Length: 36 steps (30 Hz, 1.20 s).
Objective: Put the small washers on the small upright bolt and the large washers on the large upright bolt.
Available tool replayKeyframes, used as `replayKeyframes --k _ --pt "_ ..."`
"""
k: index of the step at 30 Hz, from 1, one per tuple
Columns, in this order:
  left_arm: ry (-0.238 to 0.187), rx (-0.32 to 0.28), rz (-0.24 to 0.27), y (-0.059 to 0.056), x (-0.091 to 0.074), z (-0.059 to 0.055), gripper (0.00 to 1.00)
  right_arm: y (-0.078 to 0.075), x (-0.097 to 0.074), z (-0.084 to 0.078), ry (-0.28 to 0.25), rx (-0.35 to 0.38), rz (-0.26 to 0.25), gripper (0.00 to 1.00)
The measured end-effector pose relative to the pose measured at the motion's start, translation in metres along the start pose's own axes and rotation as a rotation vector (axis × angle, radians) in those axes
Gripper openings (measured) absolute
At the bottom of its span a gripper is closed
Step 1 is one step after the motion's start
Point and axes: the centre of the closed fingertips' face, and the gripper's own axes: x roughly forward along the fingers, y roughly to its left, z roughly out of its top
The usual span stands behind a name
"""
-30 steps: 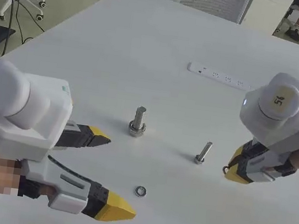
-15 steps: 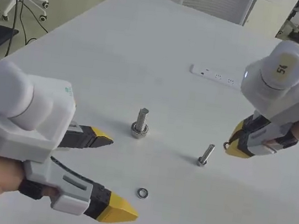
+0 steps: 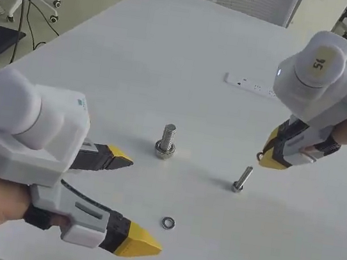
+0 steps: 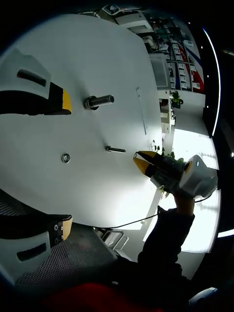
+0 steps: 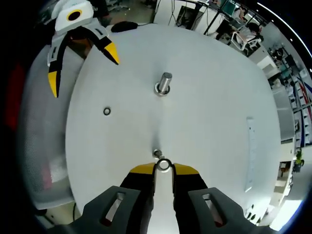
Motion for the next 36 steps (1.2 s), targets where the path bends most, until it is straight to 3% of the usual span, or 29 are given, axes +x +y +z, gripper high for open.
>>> replayKeyframes --k 14,36 --pt "0.006 -0.006 0.009 0.002 0.000 -0.002 0.84 0.000 0.020 -0.003 0.022 -0.006 0.046 0.14" --pt "0.009 -0.016 0.011 0.002 0.000 -0.003 0.84 0.005 0.035 -0.006 0.051 -0.010 0.083 0.14"
